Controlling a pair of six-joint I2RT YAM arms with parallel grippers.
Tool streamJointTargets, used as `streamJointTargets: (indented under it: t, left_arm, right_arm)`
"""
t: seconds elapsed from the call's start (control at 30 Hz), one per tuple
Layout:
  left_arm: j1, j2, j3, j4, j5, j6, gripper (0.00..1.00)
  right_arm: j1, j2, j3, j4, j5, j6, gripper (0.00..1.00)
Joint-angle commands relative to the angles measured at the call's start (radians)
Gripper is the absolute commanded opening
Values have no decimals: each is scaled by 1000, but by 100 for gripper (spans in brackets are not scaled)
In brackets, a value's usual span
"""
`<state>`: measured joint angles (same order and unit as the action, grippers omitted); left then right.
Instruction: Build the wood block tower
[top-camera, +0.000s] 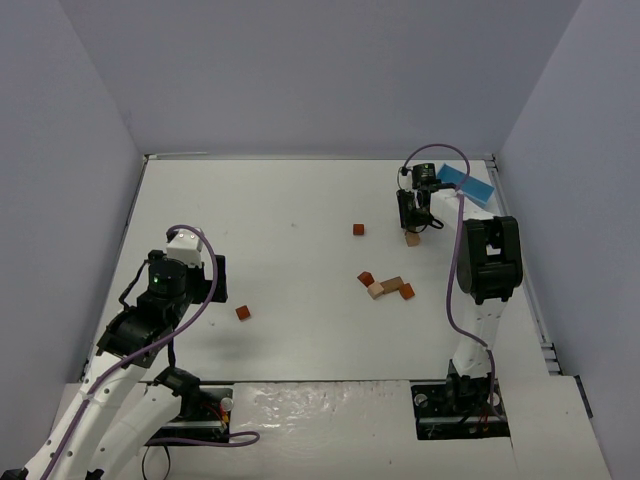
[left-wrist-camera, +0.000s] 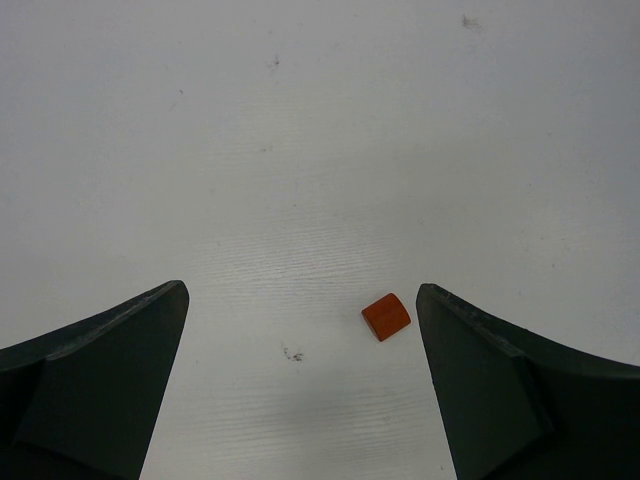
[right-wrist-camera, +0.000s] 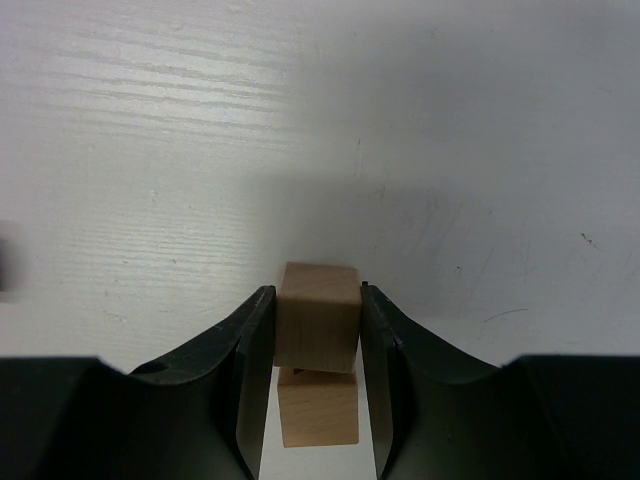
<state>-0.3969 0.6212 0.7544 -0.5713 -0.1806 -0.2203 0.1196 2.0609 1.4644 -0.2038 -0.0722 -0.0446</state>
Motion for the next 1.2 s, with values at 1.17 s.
streamJointTargets:
  t: [1.17]
  left_arm:
    - [6, 8, 10, 58, 12, 1, 97]
  right_arm:
    - [-14, -67, -72, 0, -31, -13, 16]
